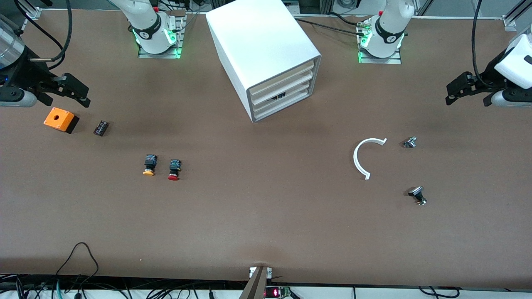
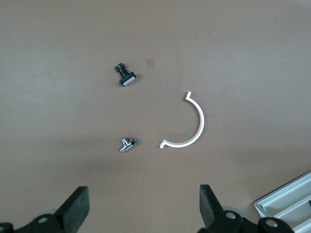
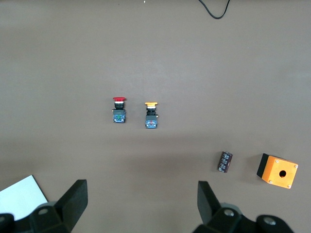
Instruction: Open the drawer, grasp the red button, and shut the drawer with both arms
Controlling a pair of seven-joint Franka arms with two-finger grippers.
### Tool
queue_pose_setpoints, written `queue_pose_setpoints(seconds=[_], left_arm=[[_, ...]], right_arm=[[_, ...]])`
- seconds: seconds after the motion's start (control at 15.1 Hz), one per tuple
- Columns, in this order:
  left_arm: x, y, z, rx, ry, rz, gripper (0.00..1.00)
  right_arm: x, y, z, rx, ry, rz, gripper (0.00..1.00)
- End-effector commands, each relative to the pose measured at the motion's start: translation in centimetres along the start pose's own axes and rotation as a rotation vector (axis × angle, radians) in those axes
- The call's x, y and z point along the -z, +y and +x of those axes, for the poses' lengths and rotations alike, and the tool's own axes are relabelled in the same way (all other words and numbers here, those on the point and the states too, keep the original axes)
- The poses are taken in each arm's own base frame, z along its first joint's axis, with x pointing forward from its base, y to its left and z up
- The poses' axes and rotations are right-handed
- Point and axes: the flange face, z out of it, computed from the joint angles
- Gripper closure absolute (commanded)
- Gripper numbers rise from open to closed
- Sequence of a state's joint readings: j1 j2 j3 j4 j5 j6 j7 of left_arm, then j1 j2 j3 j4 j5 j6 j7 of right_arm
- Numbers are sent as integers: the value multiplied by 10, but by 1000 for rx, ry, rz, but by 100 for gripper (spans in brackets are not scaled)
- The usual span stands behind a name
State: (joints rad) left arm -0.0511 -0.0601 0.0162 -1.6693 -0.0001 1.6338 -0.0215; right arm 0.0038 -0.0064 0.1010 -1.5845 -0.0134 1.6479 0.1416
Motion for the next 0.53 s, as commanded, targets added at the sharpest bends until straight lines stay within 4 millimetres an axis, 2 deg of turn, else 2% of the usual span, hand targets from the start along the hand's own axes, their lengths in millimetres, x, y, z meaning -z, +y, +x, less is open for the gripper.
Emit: queue_pose_setpoints(seconds=[0.0, 0.46], left_arm=[[8, 4, -3, 14, -4, -13, 0], [7, 5, -2, 11, -3, -10, 0]], right_arm=[[8, 3, -2, 11, 1, -12, 0], [8, 2, -3, 20, -3, -15, 0]])
